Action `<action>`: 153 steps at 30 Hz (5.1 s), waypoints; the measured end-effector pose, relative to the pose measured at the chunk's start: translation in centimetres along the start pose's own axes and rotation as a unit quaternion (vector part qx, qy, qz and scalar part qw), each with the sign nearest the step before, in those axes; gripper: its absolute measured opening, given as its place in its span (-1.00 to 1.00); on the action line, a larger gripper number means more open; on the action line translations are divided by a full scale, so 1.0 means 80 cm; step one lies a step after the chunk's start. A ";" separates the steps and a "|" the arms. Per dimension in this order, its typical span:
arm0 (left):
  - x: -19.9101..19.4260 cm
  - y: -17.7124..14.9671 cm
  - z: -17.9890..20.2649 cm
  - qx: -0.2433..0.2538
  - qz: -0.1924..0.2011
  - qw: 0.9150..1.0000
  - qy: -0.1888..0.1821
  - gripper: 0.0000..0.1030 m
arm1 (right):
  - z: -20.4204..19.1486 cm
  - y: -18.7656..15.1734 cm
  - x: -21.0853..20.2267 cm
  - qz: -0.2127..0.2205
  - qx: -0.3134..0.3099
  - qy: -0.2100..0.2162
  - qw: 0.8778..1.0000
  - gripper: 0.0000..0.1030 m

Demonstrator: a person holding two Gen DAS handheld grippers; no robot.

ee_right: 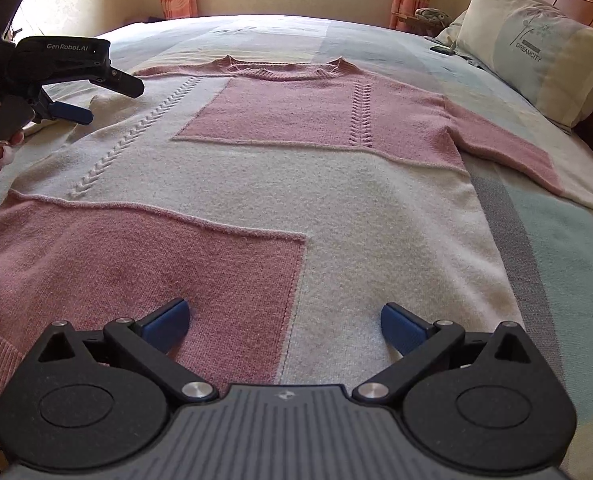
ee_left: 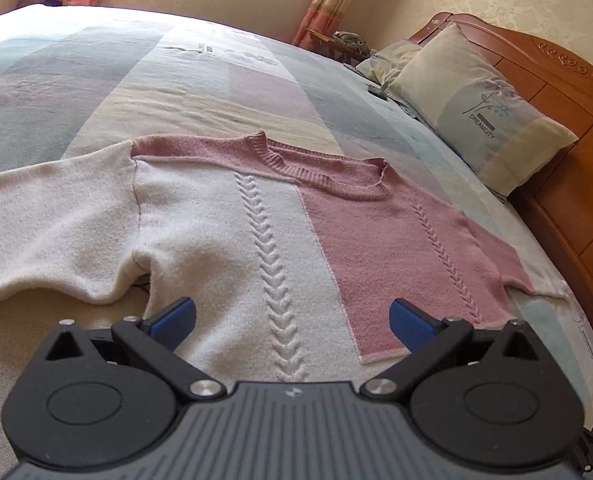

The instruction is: Fold clothes

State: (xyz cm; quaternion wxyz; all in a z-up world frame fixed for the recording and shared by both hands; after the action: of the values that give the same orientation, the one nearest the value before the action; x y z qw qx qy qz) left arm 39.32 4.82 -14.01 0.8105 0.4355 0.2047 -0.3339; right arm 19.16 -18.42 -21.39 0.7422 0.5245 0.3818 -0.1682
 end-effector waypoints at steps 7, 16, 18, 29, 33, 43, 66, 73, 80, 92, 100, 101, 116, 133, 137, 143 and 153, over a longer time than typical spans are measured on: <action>0.042 0.028 -0.045 -0.060 -0.003 0.998 0.007 0.98 | -0.001 0.001 0.002 0.003 0.004 -0.005 1.000 1.00; -0.036 0.047 -0.044 -0.048 0.015 0.999 0.018 0.99 | 0.000 0.002 0.003 0.006 0.005 -0.007 1.000 1.00; -0.036 0.039 -0.070 -0.078 -0.003 0.996 0.031 0.99 | 0.000 0.002 0.003 0.006 0.006 -0.008 1.000 1.00; -0.049 0.054 -0.181 -0.206 0.103 0.972 0.054 0.98 | 0.000 0.005 0.005 0.009 0.009 -0.014 1.000 1.00; -0.076 0.063 -0.218 -0.221 0.148 0.957 0.118 0.98 | 0.000 0.005 0.006 0.010 0.009 -0.015 1.000 1.00; -0.137 0.067 -0.298 -0.291 0.233 0.913 0.165 0.98 | -0.001 0.006 0.006 0.010 0.009 -0.015 1.000 1.00; -0.140 0.060 -0.387 -0.412 0.233 0.880 0.038 -0.62 | -0.001 0.008 0.009 0.018 0.011 -0.021 1.000 1.00; -0.133 0.089 -0.377 -0.310 0.240 0.910 0.133 -0.81 | -0.001 0.009 0.010 0.021 0.012 -0.022 0.999 1.00; -0.157 0.118 -0.375 -0.258 0.271 0.912 0.167 -0.76 | -0.001 0.010 0.012 0.027 0.014 -0.024 0.999 1.00; -0.258 0.079 -0.422 -0.361 0.371 0.820 0.245 0.01 | -0.001 0.012 0.014 0.032 0.015 -0.029 0.999 1.00; -0.278 0.093 -0.375 -0.285 0.396 0.835 0.253 0.26 | -0.002 0.011 0.014 0.034 0.017 -0.032 0.999 1.00; -0.265 0.101 -0.372 -0.293 0.374 0.848 0.234 0.26 | -0.002 0.011 0.014 0.034 0.017 -0.032 0.999 1.00; -0.206 0.074 -0.430 -0.443 0.274 0.851 0.063 0.66 | -0.001 0.012 0.016 0.040 0.019 -0.034 0.998 1.00; -0.293 0.115 -0.433 -0.374 0.481 0.793 -0.011 0.88 | -0.003 0.015 0.018 0.071 0.022 -0.048 0.996 1.00; -0.239 0.129 -0.398 -0.311 0.357 0.878 0.062 0.88 | -0.003 0.015 0.019 0.073 0.023 -0.051 0.996 1.00; -0.124 0.125 -0.306 -0.183 0.171 0.966 0.067 0.88 | -0.003 0.015 0.018 0.073 0.023 -0.052 0.996 1.00; -0.146 0.102 -0.348 -0.128 0.119 0.918 0.356 0.88 | -0.003 0.016 0.018 0.066 0.022 -0.053 0.996 1.00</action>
State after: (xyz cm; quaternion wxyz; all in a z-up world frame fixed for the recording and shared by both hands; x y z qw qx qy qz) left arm 36.00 35.75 -17.04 0.7667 0.4394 0.4671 -0.0290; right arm 20.82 -17.49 -21.66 0.7587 0.5555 0.3030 -0.1548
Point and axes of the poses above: each gripper's, at about its wrist camera, not at the fingertips, and x roughly the way its jaws point, z to its right, y to its top, the point moved 9 cm from there along x, roughly the way its jaws point, and after that the axes turned 12 degrees about -x, right-handed, at the moved point
